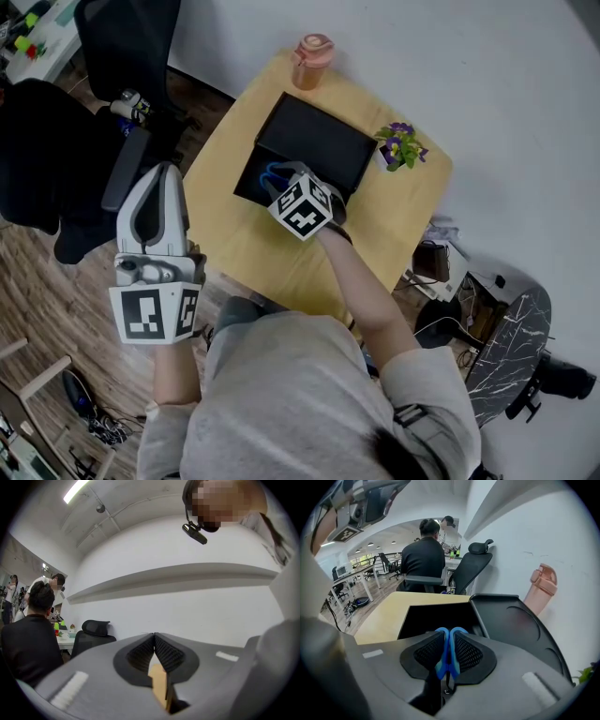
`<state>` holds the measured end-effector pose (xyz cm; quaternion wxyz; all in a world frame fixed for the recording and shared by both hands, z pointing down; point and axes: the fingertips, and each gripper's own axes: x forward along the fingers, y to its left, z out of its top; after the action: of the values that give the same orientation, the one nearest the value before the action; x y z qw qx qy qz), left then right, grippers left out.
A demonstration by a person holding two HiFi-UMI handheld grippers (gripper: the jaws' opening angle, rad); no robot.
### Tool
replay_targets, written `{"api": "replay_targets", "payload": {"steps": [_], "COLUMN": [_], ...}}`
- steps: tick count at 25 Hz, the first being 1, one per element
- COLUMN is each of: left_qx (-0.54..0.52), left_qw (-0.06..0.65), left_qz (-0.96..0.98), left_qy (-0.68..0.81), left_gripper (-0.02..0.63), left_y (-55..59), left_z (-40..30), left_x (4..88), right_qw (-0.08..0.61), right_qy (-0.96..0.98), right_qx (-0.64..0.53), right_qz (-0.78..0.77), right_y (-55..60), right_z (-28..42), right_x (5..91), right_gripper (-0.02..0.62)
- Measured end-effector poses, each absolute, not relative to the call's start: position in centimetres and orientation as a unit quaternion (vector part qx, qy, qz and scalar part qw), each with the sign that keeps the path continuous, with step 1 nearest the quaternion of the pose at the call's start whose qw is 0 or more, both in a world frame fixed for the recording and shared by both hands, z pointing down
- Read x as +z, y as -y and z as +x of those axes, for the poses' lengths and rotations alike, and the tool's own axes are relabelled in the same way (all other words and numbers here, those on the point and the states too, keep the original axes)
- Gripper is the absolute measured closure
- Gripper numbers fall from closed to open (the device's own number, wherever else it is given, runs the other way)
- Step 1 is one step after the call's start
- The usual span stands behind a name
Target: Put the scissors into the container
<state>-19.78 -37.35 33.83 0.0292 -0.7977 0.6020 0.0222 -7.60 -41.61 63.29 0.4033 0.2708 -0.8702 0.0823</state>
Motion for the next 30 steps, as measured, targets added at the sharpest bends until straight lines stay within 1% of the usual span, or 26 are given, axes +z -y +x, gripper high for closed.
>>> {"api": "replay_targets", "payload": {"steps": [10, 18, 24, 30], "left_qx": [0.011, 0.009, 0.009, 0.019], "left_qw": [0.023, 0.019, 0.023, 0.034], "left_qz": [-0.794, -0.790, -0.791, -0.796], "left_qy": [-0.607, -0.612, -0.612, -0.604], "left_gripper": [0.548, 0.548, 0.548, 0.548], "left_y": [37.2, 37.1, 36.8, 36.6], "left_z": [-20.4, -20.9, -21.1, -21.1], "left_x": [34.7, 35.0, 34.8, 33.8], "right_qw": [0.461, 0.470, 0.459, 0.404], "right_qy": [0.852, 0.845, 0.851, 0.865], "right_qx": [0.080, 0.089, 0.091, 0.116], "right_qz": [0.236, 0.237, 0.238, 0.272], "right_y": [41.1, 41.3, 41.2, 41.0], "right_z": [-8.2, -8.5, -8.6, -8.5], "right_x": [65.7, 65.9, 65.4, 62.2], "right_gripper": [0.522, 0.520, 0.520, 0.525]}}
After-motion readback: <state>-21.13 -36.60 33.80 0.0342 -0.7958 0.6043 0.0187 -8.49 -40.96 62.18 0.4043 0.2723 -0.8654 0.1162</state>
